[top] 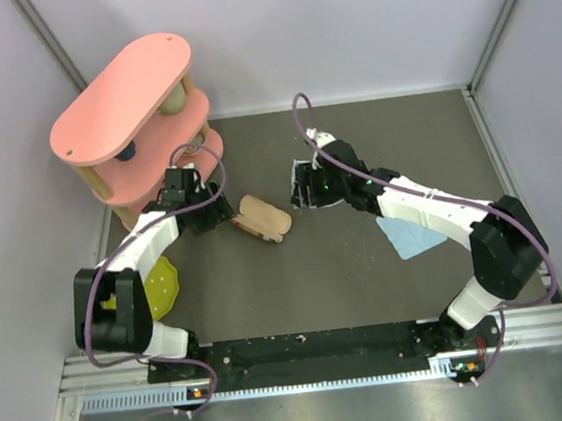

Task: Organize the sunglasses

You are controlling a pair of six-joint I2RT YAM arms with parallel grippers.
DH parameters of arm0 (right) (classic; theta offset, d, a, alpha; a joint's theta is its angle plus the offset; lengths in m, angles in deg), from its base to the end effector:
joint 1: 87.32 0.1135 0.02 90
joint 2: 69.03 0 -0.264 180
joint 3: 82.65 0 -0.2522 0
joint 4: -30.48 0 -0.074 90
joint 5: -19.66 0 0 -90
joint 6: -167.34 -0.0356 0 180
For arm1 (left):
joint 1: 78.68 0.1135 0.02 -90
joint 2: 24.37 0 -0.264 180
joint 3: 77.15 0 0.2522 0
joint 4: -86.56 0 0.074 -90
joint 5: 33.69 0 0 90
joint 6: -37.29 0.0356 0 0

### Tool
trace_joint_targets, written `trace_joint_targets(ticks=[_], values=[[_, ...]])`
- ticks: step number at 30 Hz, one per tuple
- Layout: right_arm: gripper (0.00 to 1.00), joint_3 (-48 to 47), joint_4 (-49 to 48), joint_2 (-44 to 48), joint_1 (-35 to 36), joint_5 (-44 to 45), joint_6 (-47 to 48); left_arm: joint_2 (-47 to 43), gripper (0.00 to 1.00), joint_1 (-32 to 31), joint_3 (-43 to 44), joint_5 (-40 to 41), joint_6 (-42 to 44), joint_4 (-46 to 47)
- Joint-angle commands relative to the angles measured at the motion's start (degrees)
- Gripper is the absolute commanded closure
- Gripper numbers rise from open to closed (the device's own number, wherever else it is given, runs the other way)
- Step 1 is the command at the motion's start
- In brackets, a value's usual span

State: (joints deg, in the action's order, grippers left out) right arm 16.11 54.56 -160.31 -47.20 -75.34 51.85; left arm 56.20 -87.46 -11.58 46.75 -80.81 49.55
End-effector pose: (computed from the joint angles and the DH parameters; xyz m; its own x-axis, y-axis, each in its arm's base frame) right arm 0.2770 0.2375 0.2721 -0.6872 -0.0184 -0.7262 -0.4447 0.8012 0.4004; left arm 0.2832 -0.0497 0.2227 -0.8056 -0.3456 -0.4813 -0.1450 0.9026 -0.4054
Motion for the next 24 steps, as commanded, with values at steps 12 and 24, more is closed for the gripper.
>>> trace_joint_targets(ticks=[12, 24], values=[[0.53, 13.07, 16.47, 11.22, -10.06, 19.14, -15.90, 14.96, 0.56, 0.07, 7.87, 2.53, -0.38, 2.33], [0.55, 14.92, 24.65, 9.28, -14.81, 24.42, -21.79, 9.43, 0.58, 0.07, 4.88, 5.43, -0.12, -1.54]])
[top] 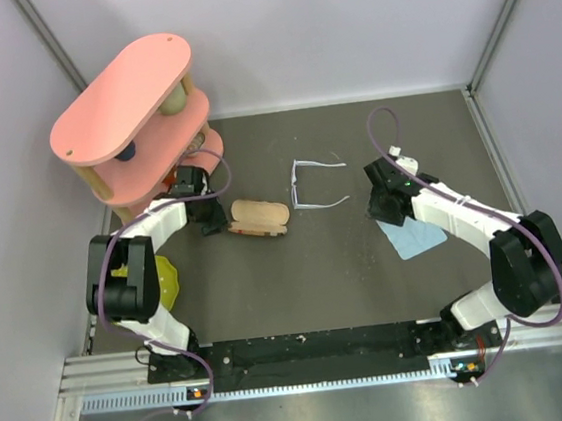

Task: Organize the sunglasses

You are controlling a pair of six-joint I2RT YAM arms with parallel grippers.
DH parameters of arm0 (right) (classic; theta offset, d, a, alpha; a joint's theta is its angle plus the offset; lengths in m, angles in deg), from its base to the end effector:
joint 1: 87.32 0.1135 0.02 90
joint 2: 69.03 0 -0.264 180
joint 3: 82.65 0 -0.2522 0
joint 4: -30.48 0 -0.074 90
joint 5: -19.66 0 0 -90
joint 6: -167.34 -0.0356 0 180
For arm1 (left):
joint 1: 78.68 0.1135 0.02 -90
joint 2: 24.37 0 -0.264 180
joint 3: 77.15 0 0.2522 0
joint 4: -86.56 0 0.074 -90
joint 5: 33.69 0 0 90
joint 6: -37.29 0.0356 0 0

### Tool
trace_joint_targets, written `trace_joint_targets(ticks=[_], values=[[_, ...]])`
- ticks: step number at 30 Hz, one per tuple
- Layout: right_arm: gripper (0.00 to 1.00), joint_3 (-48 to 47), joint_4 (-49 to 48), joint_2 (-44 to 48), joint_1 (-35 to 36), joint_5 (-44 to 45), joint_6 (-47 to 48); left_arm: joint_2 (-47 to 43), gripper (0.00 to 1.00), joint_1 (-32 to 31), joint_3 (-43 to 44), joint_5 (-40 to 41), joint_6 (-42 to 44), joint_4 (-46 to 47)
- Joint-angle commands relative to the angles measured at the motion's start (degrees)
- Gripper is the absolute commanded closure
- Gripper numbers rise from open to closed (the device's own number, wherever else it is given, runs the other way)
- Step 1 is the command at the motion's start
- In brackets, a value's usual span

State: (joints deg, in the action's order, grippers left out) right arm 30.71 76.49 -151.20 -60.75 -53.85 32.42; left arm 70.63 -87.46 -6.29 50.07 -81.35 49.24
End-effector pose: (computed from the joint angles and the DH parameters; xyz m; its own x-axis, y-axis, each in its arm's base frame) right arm 0.2537 0.1156 0.2124 -0.7742 0.3698 -0.5136 0.3372 0.9278 0.1598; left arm 0.3210 -0.0535 0.1773 -0.8593 -0.3494 -0.3735 -0.2379 0.9195 -0.3128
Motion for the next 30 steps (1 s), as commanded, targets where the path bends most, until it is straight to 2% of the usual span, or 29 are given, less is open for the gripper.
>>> trace_joint_targets(ticks=[1, 4, 11, 20, 30], values=[[0.55, 0.41, 3.08, 0.08, -1.34, 3.02, -2.36, -6.13, 0.51, 0.07, 0.37, 2.02, 0.78, -1.50], [0.55, 0.41, 3.17, -0.97, -1.34, 3.81, -1.83, -8.07, 0.42, 0.07, 2.74, 2.02, 1.31, -2.72], [0.55, -1.17, 3.00, -6.33, -1.43, 4.43, 1.41, -12.64, 0.35, -0.01, 4.25, -1.58, 0.43, -3.52], [0.54, -7.93, 0.80, -13.01, -1.34, 6.89, 12.48, -17.48, 0.35, -0.01, 1.70, -4.22, 0.34, -3.08], [0.58, -10.66, -1.31, -16.96, -1.34, 4.26, 15.31, -17.57, 0.36, -0.01, 1.43, -3.87, 0.69, -3.26]])
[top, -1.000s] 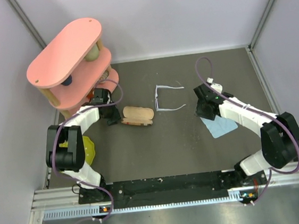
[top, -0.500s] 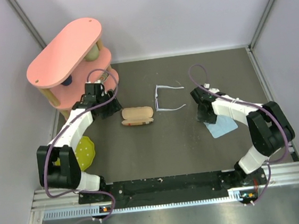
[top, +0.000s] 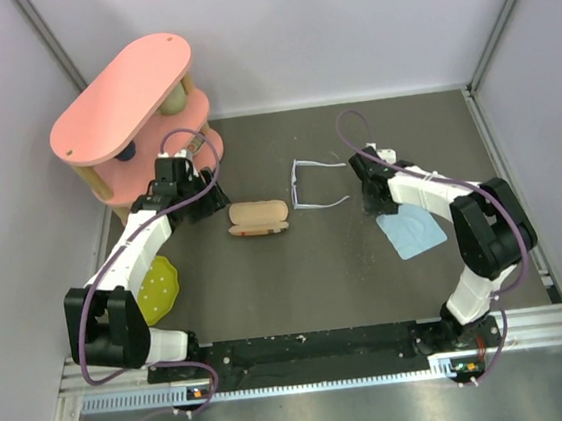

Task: Organize the sunglasses

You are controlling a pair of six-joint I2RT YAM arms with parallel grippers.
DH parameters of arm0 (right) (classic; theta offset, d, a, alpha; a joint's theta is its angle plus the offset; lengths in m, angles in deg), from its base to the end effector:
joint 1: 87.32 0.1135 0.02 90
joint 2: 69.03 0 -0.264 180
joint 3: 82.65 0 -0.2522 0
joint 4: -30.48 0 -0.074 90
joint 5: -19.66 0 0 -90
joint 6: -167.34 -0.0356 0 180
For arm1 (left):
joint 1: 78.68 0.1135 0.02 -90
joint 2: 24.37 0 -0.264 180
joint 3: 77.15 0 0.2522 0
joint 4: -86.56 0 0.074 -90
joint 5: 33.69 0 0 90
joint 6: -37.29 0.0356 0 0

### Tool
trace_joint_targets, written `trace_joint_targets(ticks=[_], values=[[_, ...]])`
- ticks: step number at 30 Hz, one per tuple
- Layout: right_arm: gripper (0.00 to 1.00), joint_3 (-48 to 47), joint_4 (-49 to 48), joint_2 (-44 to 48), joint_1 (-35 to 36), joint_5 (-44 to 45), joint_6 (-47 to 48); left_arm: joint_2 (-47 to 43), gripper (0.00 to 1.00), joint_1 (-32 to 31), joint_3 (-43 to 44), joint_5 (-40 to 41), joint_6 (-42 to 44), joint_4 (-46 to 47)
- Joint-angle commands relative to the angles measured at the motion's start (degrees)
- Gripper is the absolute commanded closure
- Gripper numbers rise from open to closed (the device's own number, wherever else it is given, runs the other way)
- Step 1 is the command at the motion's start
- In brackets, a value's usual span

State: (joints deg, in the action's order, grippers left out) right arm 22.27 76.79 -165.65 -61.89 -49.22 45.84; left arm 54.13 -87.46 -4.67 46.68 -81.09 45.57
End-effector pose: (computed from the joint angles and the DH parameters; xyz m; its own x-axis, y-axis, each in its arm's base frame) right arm 0.2994 0.1282 0.1838 -0.8584 0.1315 -0.4958 0.2001 0.9759 -0.0876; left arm 0.2882 -0.0505 0.2659 -0.7611 -0.3566 -0.5418 -0.1120 0.8950 -0.4318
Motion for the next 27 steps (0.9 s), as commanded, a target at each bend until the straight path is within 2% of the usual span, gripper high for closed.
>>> trace_joint_targets(ticks=[1, 12, 27], values=[[0.59, -2.23, -2.05, -2.87, -0.29, -0.64, 1.80, -0.89, 0.36, -0.01, -0.18, -0.48, 0.43, 0.50], [0.78, 1.02, -2.59, -3.41, -1.52, -4.07, -1.89, -0.28, 0.37, -0.10, -0.36, -0.74, 0.52, 0.50], [0.74, 4.10, -3.90, 2.05, -1.96, -4.25, -1.80, 0.34, 0.37, -0.01, -0.09, -1.09, 0.78, 0.15]])
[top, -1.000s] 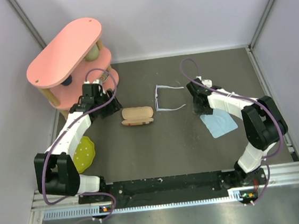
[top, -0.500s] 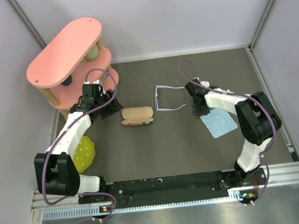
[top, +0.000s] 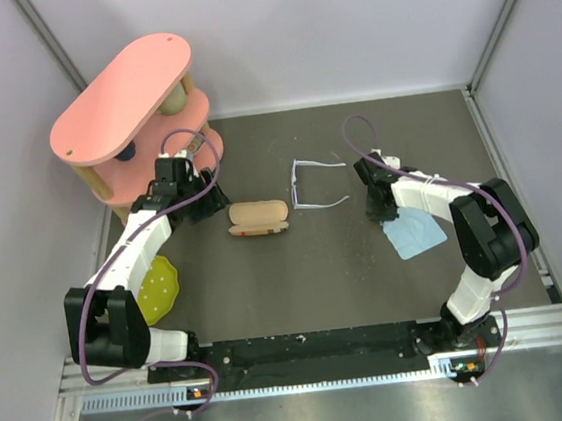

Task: Organize the sunglasses

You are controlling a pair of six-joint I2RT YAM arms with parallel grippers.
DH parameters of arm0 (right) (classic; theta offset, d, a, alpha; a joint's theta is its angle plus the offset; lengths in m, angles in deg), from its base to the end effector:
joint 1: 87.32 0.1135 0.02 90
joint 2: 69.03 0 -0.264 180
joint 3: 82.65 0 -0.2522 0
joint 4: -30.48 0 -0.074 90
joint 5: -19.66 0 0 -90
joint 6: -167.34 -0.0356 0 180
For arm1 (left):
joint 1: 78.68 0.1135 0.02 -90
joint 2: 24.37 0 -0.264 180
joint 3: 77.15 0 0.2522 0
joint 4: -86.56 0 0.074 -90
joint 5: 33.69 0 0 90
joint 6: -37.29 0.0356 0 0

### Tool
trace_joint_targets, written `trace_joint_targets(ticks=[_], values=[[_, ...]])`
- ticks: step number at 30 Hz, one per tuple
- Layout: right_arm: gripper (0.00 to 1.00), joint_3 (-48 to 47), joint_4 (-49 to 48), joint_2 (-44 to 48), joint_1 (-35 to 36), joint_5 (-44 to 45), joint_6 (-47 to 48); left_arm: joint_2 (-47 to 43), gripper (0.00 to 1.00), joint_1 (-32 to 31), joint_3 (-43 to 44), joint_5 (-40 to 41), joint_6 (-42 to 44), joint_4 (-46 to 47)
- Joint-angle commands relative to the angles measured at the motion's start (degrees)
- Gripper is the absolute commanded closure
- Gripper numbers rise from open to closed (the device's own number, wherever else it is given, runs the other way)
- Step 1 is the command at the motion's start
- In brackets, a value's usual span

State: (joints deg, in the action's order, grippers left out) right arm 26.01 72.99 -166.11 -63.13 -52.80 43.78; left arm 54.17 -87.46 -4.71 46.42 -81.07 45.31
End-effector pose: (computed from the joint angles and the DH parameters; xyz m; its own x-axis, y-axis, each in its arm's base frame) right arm 0.2960 0.1212 0.1657 -0.8657 0.1890 -0.4635 0.2277 0.9733 -0.0284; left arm 0.2879 -0.0506 0.2652 -0.7657 -0.3552 -0.5362 -0.1118 0.8944 -0.4330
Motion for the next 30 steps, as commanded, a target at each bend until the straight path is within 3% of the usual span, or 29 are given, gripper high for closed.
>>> trace_joint_targets(ticks=[1, 8, 16, 21, 23, 30], values=[[0.74, 0.63, -0.19, 2.51, -0.89, -0.84, 0.08, 0.21, 0.37, -0.01, -0.05, -0.75, 0.76, 0.41], [0.77, 1.68, -2.38, 1.54, -1.86, -2.59, -0.10, 0.03, 0.37, -0.01, -0.40, -0.31, 0.85, 0.33], [0.80, 3.18, -14.77, 3.47, -3.35, -10.42, 4.73, 0.65, 0.37, -0.10, 0.04, 0.05, 1.20, 0.06], [0.76, 1.60, -15.22, 6.20, -3.27, -10.07, 4.47, 0.91, 0.37, -0.01, 0.04, 0.05, 1.20, 0.06], [0.69, 0.90, -12.59, 6.99, -3.35, -8.41, 3.77, 0.91, 0.37, -0.01, -0.05, 0.05, 1.11, 0.06], [0.59, 0.10, -3.62, 7.61, -3.35, -5.94, 0.52, 1.00, 0.37, -0.01, -0.31, 0.05, 1.20, 0.33]])
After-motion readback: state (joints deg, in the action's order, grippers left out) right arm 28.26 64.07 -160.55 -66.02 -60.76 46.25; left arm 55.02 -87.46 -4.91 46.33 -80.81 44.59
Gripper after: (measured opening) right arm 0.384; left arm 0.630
